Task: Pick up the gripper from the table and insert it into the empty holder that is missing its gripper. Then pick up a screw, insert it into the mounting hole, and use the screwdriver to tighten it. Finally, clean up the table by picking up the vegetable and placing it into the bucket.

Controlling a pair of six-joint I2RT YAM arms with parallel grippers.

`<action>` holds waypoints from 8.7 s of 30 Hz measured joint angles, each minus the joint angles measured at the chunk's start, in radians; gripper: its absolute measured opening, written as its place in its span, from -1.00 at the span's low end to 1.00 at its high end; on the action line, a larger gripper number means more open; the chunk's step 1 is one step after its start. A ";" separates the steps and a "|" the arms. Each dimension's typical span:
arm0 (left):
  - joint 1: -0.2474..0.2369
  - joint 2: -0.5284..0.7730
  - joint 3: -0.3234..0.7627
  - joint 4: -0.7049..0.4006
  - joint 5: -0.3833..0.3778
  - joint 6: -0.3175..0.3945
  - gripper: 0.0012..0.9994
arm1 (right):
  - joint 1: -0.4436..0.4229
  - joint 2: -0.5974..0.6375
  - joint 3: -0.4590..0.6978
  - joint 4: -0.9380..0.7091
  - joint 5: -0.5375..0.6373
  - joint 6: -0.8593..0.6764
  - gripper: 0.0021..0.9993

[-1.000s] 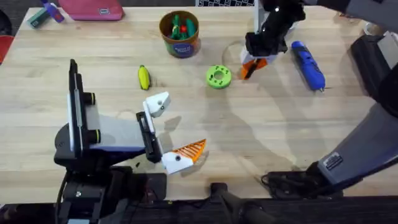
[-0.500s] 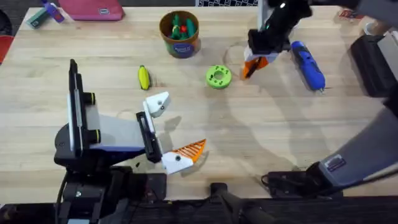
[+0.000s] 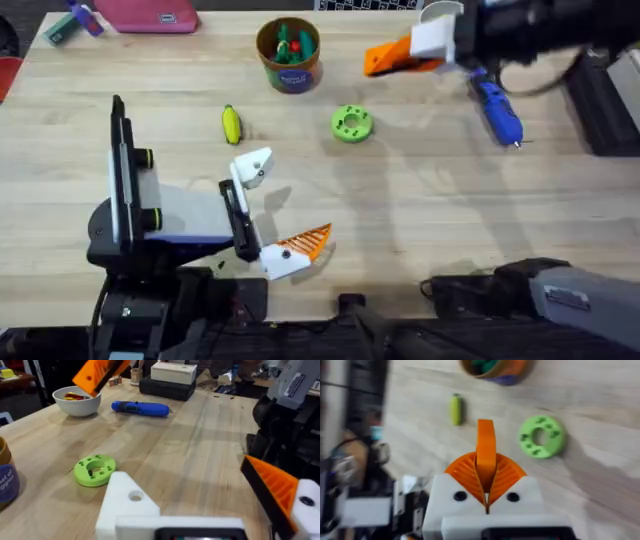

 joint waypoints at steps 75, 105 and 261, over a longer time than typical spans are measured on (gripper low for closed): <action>0.000 0.000 0.000 0.000 0.000 0.000 0.97 | 0.283 0.365 -0.487 1.169 -0.877 0.575 -0.99; 0.004 0.000 0.000 0.001 -0.005 0.004 0.97 | 0.317 0.368 -0.487 1.295 -0.855 0.707 -0.99; 0.005 0.000 0.000 0.000 0.000 -0.004 0.97 | 0.147 0.007 0.035 -0.198 0.028 -0.027 0.82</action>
